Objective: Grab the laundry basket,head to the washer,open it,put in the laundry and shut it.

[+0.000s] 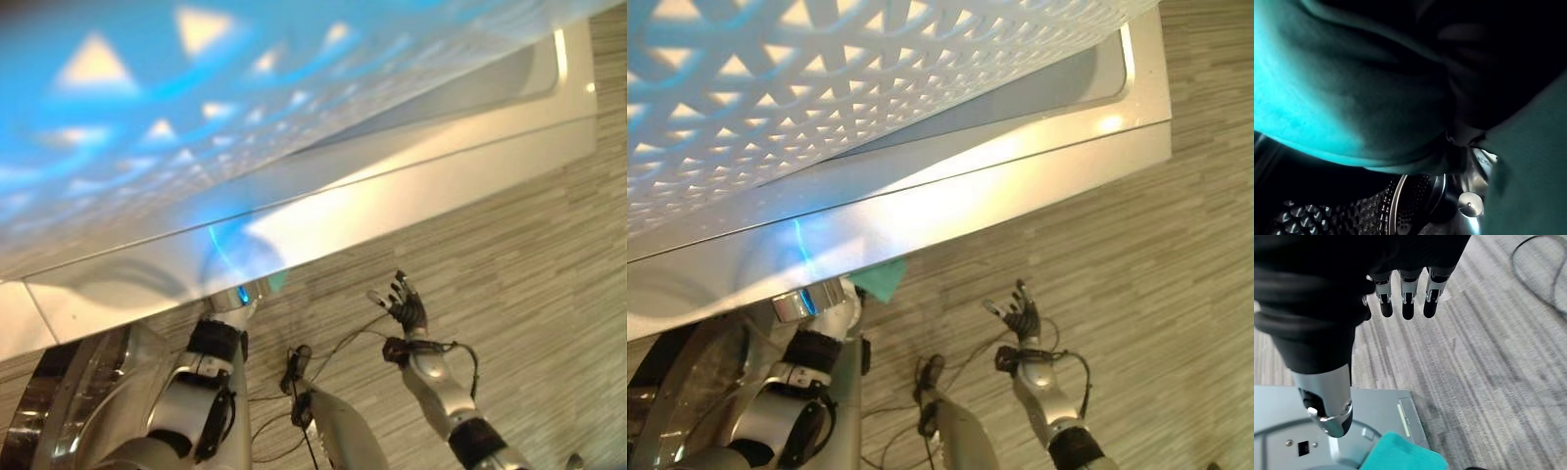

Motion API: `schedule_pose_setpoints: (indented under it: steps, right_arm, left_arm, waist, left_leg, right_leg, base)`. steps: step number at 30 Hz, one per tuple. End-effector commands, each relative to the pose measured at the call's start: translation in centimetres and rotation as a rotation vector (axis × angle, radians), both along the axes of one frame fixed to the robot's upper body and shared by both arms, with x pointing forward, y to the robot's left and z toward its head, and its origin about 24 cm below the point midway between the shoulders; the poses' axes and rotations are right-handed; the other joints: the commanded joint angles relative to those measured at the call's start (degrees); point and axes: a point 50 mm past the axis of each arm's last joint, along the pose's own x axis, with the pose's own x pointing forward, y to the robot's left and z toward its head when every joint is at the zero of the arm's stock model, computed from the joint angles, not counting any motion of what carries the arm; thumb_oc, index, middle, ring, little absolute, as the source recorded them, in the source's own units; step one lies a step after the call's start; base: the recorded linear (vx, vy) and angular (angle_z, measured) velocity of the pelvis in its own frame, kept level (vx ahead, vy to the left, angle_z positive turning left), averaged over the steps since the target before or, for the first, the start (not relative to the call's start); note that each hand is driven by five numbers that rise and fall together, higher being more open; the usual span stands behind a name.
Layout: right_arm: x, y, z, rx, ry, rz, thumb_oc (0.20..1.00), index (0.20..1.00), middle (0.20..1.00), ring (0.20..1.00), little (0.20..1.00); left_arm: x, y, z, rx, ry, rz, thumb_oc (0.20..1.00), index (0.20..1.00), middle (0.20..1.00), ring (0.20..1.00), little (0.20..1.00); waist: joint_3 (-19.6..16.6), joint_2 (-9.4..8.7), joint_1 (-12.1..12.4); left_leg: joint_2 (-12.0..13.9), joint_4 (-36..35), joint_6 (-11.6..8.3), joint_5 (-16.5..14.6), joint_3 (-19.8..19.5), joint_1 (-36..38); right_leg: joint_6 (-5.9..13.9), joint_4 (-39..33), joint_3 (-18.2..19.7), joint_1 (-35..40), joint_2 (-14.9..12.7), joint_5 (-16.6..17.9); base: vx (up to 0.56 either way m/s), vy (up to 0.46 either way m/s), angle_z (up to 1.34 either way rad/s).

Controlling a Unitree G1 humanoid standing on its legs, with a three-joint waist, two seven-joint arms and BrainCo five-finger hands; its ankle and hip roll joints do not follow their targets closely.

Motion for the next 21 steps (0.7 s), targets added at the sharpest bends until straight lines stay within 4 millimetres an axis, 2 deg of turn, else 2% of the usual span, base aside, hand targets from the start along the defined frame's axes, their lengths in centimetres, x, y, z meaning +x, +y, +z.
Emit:
schedule_pose_setpoints:
  steps: [1,3,4,7,8,12,16,19,21]
  right_arm:
    - [-0.3,-0.8,1.5,0.045,-0.078,-0.051,1.0,1.0,1.0,1.0,1.0]
    - [0.0,-1.0,1.8,0.034,-0.094,-0.042,1.0,1.0,1.0,1.0,1.0]
    - [0.0,-1.0,1.9,0.035,-0.097,-0.041,1.0,1.0,1.0,1.0,1.0]
    - [0.4,-0.9,2.3,0.036,-0.115,-0.035,1.0,1.0,1.0,1.0,1.0]
    - [0.4,-0.8,2.4,0.036,-0.119,-0.03,1.0,1.0,1.0,1.0,1.0]
    - [0.4,-0.5,2.4,0.061,-0.12,-0.037,1.0,1.0,1.0,1.0,1.0]
    - [0.3,0.0,2.5,0.079,-0.121,-0.032,1.0,1.0,1.0,1.0,1.0]
    - [0.3,0.2,2.7,0.077,-0.125,-0.009,1.0,1.0,1.0,1.0,1.0]
    - [0.3,0.3,2.8,0.06,-0.129,0.013,1.0,1.0,1.0,1.0,1.0]
  left_arm:
    - [0.6,1.3,5.9,0.005,-0.184,0.065,0.2,0.2,0.2,0.2,0.2]
    - [1.1,3.7,10.0,0.04,-0.251,0.152,0.2,0.2,0.2,0.2,0.2]
    - [1.1,3.7,10.2,0.04,-0.253,0.152,0.2,0.2,0.2,0.2,0.2]
    - [1.0,4.8,13.1,0.06,-0.316,0.192,0.2,0.2,0.2,0.2,0.2]
    - [0.8,4.9,13.5,0.063,-0.332,0.198,0.2,0.2,0.2,0.2,0.2]
    - [0.5,4.0,12.6,0.04,-0.343,0.175,0.2,0.2,0.2,0.2,0.2]
    - [0.2,1.4,11.3,-0.039,-0.337,0.121,0.2,0.2,0.2,0.2,0.2]
    - [0.8,1.0,11.5,-0.052,-0.301,0.123,0.2,0.2,0.2,0.2,0.2]
    - [1.3,1.8,13.1,-0.048,-0.301,0.15,0.2,0.2,0.2,0.2,0.2]
  waist:
    - [4.2,-2.95,-0.5]
    - [4.3,-2.89,-1.5]
    - [4.2,-2.89,-1.6]
    - [3.9,-2.86,-2.4]
    - [3.9,-2.88,-2.4]
    - [3.6,-2.95,-2.5]
    - [3.7,-2.7,-2.7]
    - [3.8,-2.71,-3.5]
    - [3.6,-2.66,-4.3]
  left_leg:
    - [0.7,1.0,0.28,-9.3,1.6,-0.2]
    - [0.2,2.0,0.52,-10.3,1.1,-2.1]
    - [0.2,2.1,0.52,-10.3,1.1,-2.3]
    - [-0.4,2.7,0.78,-11.1,0.5,-5.0]
    - [-0.6,3.0,0.85,-11.3,0.4,-5.5]
    - [-1.5,3.5,1.3,-11.9,0.3,-7.0]
    - [-1.8,4.5,1.59,-12.5,0.4,-8.2]
    - [-1.5,4.7,1.61,-12.9,0.3,-8.5]
    - [-1.4,4.7,1.68,-12.9,0.1,-9.0]
  right_leg:
    - [-3.13,1.8,0.9,0.4,1.5,9.3]
    - [-3.07,2.5,0.6,-1.7,2.0,8.9]
    - [-3.07,2.5,0.5,-1.8,2.0,8.8]
    - [-2.67,2.6,0.0,-3.8,2.1,8.9]
    - [-2.59,2.7,0.0,-4.1,2.1,9.0]
    - [-1.89,2.7,-0.6,-5.1,1.9,10.4]
    - [-2.11,3.2,-0.7,-6.2,1.8,9.7]
    - [-2.51,3.9,-0.4,-7.3,1.9,8.8]
    - [-2.44,4.5,-0.2,-8.4,2.0,8.7]
  base:
    - [0.04,0.019,0.0]
    - [0.06,0.033,0.01]
    - [0.05,0.019,0.06]
    - [0.05,0.005,0.02]
    - [0.05,0.001,0.01]
    - [0.02,0.006,0.05]
    - [0.0,0.013,0.07]
    - [0.0,0.015,0.01]
    - [0.01,0.029,-0.05]
